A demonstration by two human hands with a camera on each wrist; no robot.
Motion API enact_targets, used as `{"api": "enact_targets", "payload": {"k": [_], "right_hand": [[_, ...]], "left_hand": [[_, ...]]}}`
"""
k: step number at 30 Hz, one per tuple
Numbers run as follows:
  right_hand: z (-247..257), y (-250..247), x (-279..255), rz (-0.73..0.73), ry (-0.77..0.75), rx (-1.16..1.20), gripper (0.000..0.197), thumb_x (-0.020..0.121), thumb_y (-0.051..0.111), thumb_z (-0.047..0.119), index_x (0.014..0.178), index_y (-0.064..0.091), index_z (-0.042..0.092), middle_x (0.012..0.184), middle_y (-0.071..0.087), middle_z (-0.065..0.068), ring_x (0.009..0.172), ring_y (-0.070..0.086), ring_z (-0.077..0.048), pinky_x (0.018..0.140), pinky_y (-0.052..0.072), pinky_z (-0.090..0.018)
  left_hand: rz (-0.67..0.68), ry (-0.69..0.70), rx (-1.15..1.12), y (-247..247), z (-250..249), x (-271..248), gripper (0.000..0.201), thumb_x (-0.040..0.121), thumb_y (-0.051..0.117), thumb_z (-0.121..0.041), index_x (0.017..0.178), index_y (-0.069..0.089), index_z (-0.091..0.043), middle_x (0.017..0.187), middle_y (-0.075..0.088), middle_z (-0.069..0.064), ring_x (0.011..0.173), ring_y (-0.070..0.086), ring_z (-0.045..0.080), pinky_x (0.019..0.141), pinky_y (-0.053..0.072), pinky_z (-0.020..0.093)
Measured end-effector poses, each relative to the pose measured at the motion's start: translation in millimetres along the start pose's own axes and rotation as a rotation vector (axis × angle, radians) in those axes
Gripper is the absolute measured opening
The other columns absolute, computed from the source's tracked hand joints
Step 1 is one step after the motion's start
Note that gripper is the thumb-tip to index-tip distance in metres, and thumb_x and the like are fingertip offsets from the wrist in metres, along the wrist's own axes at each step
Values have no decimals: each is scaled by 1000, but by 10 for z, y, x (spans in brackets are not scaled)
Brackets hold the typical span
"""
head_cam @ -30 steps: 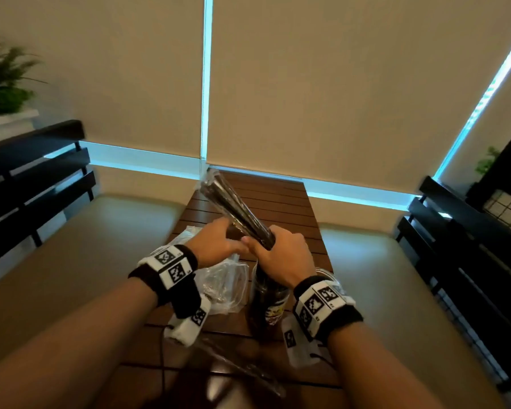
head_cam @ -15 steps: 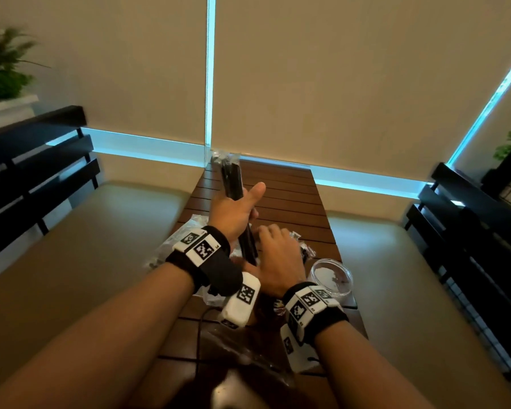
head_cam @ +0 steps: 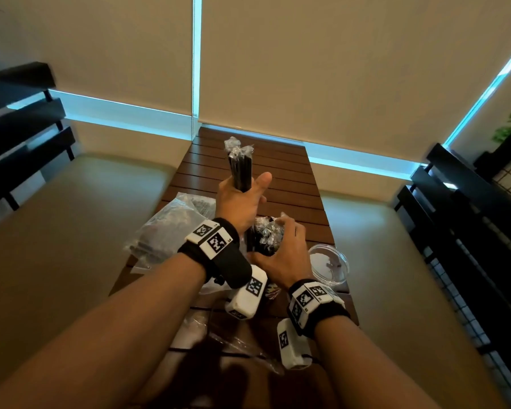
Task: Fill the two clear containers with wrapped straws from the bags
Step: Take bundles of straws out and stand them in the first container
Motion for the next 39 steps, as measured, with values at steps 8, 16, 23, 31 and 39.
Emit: {"api": "enact_targets", "payload": {"k": [8, 16, 23, 31, 39], "right_hand": [[-50, -5, 3, -53, -17, -103, 57, 83, 73, 41, 131, 44, 29, 130, 45, 0, 104, 60, -23, 77, 48, -31], [-46, -62, -29, 63, -108, 28, 68, 81, 66, 53, 138, 36, 29, 138, 33, -1, 105, 52, -15, 86, 51, -35], [-49, -69, 12, 73, -39, -50, 71, 74, 75, 40, 135, 42, 26, 136, 40, -5, 108, 59, -31, 82, 52, -40], [-87, -2, 50, 45, -59, -47, 71, 73, 79, 44, 132, 42, 31, 133, 40, -2, 109, 59, -28, 83, 55, -40], [-97, 5, 30, -26, -85, 15, 78, 63, 72, 57, 131, 43, 32, 127, 45, 0, 103, 60, -24, 79, 57, -39]], "left_hand": [[-182, -158, -204, -35, 102, 127, 30, 83, 73, -43, 75, 54, -21, 55, 56, -11, 58, 58, 7, 75, 52, 35], [-262, -242, -205, 73, 238, 127, 29, 82, 74, -42, 75, 55, -21, 55, 56, -10, 56, 58, 8, 79, 56, 37], [-295, -256, -214, 173, 237, 52, 29, 81, 75, -44, 84, 58, -19, 62, 56, -7, 62, 59, 10, 82, 57, 39], [-232, -150, -137, 210, 306, 66, 33, 82, 73, -44, 78, 56, -17, 54, 56, -8, 57, 59, 9, 70, 54, 33], [-85, -74, -32, 283, 401, 14, 40, 81, 72, -45, 70, 54, -12, 58, 58, -1, 52, 58, 7, 61, 48, 26]]}}
Point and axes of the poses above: each hand's wrist, its own x-axis towards the middle knuckle, its own y-axis out of the palm, z = x × y, the point moved 4 cm from there along x, towards the middle knuckle
